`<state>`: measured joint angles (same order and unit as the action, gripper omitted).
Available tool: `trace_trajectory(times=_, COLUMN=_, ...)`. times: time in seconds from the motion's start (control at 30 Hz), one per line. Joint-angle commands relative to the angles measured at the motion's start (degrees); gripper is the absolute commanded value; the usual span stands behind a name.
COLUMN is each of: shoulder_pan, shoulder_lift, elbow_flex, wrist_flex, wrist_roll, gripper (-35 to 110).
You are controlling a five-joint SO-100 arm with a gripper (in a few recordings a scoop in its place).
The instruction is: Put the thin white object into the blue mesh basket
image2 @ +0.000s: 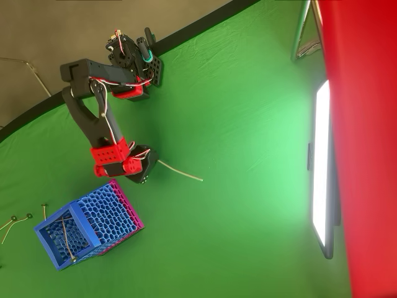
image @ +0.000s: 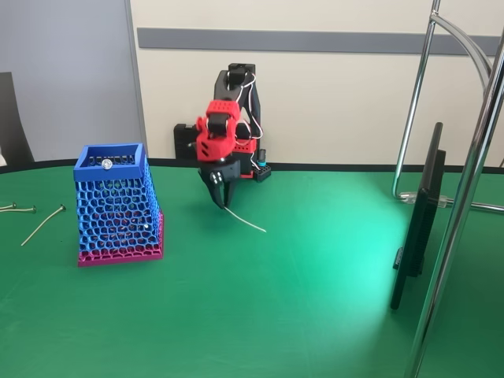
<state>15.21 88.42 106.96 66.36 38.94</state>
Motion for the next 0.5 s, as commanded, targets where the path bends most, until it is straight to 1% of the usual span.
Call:
trace_trajectory(times=0.0, shoulder_pan=2.02, shoulder_lift=4.92, elbow_flex=-6.33, wrist_flex=-0.35, wrist_roll=-0.97, gripper=1)
trace_trajectory(times=0.17, shoulder_pan=6.33, shoulder_lift=6.06, elbow_flex=-17.93, wrist_flex=-0.35, wrist_roll=-2.29, gripper=1)
trace_trajectory(times=0.33, shoulder_pan=9.14, shoulder_lift=7.21, elbow_flex=-27.25, wrist_flex=-2.55, wrist_roll=-4.31, gripper=1)
trace_trajectory(times=0.47, shoulder_pan=10.99, shoulder_lift=9.84, elbow_flex=-29.18, wrist_flex=-9.05, wrist_roll=-7.56, gripper=1)
